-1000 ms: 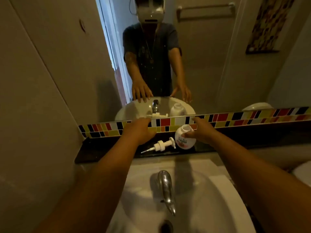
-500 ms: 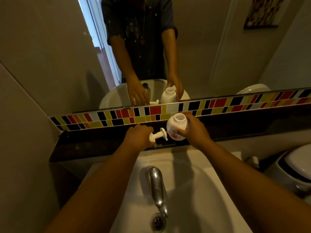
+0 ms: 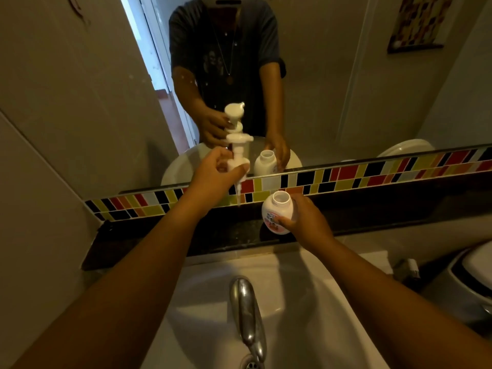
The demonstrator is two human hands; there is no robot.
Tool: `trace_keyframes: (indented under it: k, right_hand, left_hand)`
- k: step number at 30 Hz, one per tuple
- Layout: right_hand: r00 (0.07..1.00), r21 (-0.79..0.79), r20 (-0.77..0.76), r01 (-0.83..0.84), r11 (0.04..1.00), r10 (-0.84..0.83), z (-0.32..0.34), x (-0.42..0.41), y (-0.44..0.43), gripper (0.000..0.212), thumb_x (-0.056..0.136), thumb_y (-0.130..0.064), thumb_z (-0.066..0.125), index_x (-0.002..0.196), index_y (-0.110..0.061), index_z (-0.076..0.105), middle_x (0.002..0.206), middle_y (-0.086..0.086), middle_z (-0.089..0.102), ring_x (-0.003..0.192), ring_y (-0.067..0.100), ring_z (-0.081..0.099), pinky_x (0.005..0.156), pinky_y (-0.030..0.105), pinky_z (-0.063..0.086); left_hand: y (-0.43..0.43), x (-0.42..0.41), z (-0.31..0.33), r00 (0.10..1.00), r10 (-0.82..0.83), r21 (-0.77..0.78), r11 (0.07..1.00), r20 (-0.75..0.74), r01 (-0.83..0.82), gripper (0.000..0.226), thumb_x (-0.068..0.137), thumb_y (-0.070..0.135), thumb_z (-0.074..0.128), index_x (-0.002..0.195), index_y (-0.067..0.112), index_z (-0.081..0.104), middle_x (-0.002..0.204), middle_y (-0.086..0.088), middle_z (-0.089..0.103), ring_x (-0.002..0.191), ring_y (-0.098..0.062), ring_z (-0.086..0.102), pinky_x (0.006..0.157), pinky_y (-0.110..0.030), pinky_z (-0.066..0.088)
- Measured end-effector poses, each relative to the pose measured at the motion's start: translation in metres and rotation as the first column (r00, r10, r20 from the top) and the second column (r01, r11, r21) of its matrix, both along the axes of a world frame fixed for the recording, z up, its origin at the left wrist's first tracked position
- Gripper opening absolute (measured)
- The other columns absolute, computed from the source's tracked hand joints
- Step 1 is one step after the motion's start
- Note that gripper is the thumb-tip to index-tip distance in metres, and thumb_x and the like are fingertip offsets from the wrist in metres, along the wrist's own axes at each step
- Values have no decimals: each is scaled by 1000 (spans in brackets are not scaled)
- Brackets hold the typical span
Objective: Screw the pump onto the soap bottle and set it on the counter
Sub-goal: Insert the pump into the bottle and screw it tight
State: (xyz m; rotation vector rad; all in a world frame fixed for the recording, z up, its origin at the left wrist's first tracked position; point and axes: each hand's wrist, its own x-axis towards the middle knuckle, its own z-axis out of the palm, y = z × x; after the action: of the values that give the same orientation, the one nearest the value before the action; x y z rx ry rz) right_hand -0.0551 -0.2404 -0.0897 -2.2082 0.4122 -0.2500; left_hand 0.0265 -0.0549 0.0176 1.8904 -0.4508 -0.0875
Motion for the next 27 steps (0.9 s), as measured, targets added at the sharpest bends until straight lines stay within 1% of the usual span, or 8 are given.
trace_keyframes:
  k: [3,5,9,13,15,18,22,27]
  right_hand:
    - [1000,13,0,9,1000,-9,-4,2,0,64,70,-37,77,125,-24,46,129,5,56,117,25,56,91,43,50]
    - [1000,23,1,11,1000,-11,-6,3,-1,64,70,-37,77,125,-24,46,130,5,56,117,25,56,91,42,49]
    - [1000,21,18,-6,1000,5,-8,5,-1,64,71,-37,76,125,-23,46,130,6,54,116,26,56,89,42,51]
    - [1000,12,18,8,1000,-8,-9,6,1,63,72,-40,75,125,-23,47,130,6,55,114,26,57,89,42,51]
    - [1000,-4,15,6,1000,-6,-9,7,1,62,72,-40,74,124,-22,46,130,7,54,114,27,57,90,43,51]
    - [1000,-15,-1,10,1000,-10,-10,7,0,64,73,-41,73,127,-21,45,131,8,53,115,28,56,92,45,50]
    - [1000,-24,-14,2,1000,-2,-10,10,0,65,74,-41,73,128,-20,44,134,9,51,117,28,55,93,44,50]
    - [1000,10,5,9,1000,-9,-12,10,0,66,74,-38,73,130,-18,44,135,10,51,118,29,54,94,43,48]
  left_hand:
    - [-14,-7,6,998,35,-137,990,-48,-41,56,84,35,67,133,25,42,129,1,58,111,-15,59,86,-31,51]
    - [-24,-13,4,998,28,-184,982,-58,-38,59,85,31,67,136,25,40,132,-1,58,113,-16,58,92,-35,50]
    - [-39,-19,-11,997,-51,-170,985,-51,42,59,84,26,70,136,23,42,128,3,59,109,-10,59,86,-24,52]
    - [-49,-21,-28,991,-104,-80,992,-79,98,58,81,30,73,132,28,45,120,11,59,100,-1,59,78,-19,49]
    - [-53,-20,-35,986,-129,-62,990,-105,123,59,79,29,75,131,29,47,118,12,61,101,-2,59,77,-18,48]
    - [-56,-18,-45,982,-142,-14,990,-123,141,59,78,27,76,130,27,50,118,10,62,103,-6,59,71,-15,45]
    - [-58,-13,-54,980,-127,-10,992,-152,127,58,79,23,75,131,24,50,126,4,61,107,-9,57,71,-15,44]
    - [-61,-6,-54,969,-168,-3,985,-179,170,57,80,22,73,132,21,51,129,1,61,113,-15,58,83,-25,48]
